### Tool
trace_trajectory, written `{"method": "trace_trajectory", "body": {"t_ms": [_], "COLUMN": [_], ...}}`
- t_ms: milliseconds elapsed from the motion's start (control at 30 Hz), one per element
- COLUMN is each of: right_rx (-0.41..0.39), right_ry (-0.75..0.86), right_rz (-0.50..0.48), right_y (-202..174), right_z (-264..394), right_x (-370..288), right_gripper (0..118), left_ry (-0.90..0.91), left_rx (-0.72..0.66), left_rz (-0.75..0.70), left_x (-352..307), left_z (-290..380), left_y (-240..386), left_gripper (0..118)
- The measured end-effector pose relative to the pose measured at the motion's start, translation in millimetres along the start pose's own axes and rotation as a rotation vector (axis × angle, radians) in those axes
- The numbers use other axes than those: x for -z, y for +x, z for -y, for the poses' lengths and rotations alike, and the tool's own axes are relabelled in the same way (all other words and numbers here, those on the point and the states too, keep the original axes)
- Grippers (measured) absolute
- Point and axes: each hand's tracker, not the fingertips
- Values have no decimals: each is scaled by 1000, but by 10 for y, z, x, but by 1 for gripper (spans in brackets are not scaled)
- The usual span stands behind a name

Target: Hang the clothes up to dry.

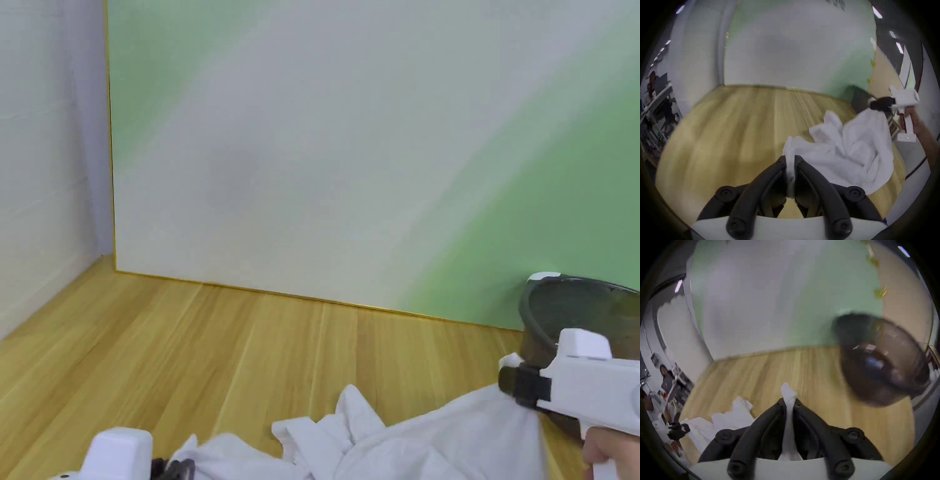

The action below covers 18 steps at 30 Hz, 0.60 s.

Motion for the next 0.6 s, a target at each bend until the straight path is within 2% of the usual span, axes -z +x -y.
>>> {"method": "trace_trajectory", "body": {"t_ms": [100,167,200,300,433,600], "right_rx": [55,29,41,86,89,-25], "right_ry": [159,262,304,361,454,531], "right_rz": [61,110,126,140,133,182], "right_y": [142,96,92,114,74,-295], "right_z": [-390,-548,-616,-781,-1026,-1468], "right_x": [-545,-950,-1137,-1509,-1900,-2297], "right_gripper": [5,5,5,5,5,5], "left_ry": [109,165,197,260,350,464], "left_rx": [-56,-111,-126,-145,-162,-96], "left_rz": [-71,-93,-111,-120,-110,-120], "left_x": [-268,-438,-525,-737,-980,-1286], "left_z": [-400,-654,-770,-1072,-1476,-2118], "left_y": [-295,-466,-550,-665,-699,-469], "left_gripper": [8,8,8,8,8,8]}}
